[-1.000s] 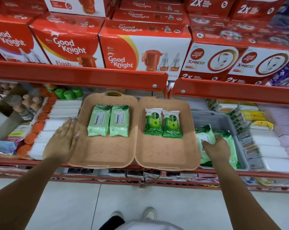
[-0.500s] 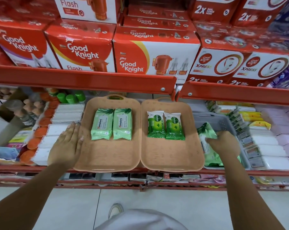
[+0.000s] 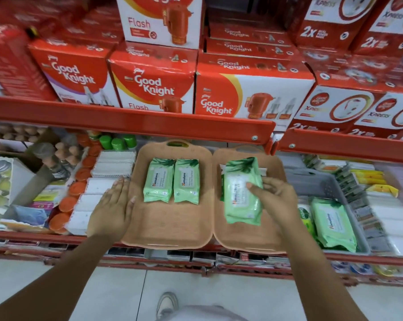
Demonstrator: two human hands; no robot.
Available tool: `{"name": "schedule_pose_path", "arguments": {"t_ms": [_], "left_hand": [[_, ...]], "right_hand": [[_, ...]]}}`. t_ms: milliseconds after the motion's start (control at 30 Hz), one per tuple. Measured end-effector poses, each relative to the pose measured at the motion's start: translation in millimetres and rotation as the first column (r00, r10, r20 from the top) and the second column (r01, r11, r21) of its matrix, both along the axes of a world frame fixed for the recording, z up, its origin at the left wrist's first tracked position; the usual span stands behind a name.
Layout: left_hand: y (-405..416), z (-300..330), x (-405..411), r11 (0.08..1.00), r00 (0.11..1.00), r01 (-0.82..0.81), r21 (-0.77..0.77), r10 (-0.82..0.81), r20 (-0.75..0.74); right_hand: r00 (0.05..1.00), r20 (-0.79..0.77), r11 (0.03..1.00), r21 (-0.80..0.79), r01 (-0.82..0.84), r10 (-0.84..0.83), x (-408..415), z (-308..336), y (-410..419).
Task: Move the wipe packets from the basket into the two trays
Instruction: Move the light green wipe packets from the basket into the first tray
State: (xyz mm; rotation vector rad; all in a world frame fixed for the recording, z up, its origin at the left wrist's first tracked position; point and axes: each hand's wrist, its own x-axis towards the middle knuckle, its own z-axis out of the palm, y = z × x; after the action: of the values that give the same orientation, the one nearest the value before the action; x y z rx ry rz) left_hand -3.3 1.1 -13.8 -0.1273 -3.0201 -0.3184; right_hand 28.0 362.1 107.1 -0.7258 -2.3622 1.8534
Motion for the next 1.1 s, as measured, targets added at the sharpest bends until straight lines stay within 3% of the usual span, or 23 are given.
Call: {"name": "schedule_pose_path", "arguments": {"t_ms": [233, 567, 767, 833, 933, 1100], "left_hand": [[-1.2, 0.1, -0.9, 1.0, 1.0, -0.005, -0.008, 0.005, 0.011], [-5.3, -2.8, -1.4, 1.0, 1.0, 0.0, -0.012, 0.0, 0.011], [-4.1, -3.0, -1.0, 1.0, 1.0, -0.005, 0.001, 0.005, -0.005], [-2.4, -1.5, 0.4, 1.0, 1.0, -0.008, 0.016, 0.008, -0.007], [-2.1, 0.3, 1.6, 0.999, 1.0, -0.011, 0.03, 0.011, -0.007], [-2.8, -0.2, 2.0, 0.999, 1.0, -0.008, 0.035, 0.008, -0.013]], "right_hand": [[0.963, 0.118, 0.925, -0.326, -0.194, 0.244, -34.2, -36.8, -107.6], [0.921, 0.266, 0.914, -0.366, -0.177, 0.285, -45.5, -101.1, -188.6], [0.944, 0.217, 0.957, -0.205, -0.205, 0.249, -37.2, -108.5, -191.4], [0.938, 0.21, 0.96, -0.008, -0.281, 0.276, -37.2, -108.3, -185.7], [0.917, 0.149, 0.83, 0.391, -0.397, 0.369, -31.8, -96.2, -167.7], [0.903, -0.001, 0.684, 0.653, -0.325, 0.43, -9.8, -67.0, -108.9]]}}
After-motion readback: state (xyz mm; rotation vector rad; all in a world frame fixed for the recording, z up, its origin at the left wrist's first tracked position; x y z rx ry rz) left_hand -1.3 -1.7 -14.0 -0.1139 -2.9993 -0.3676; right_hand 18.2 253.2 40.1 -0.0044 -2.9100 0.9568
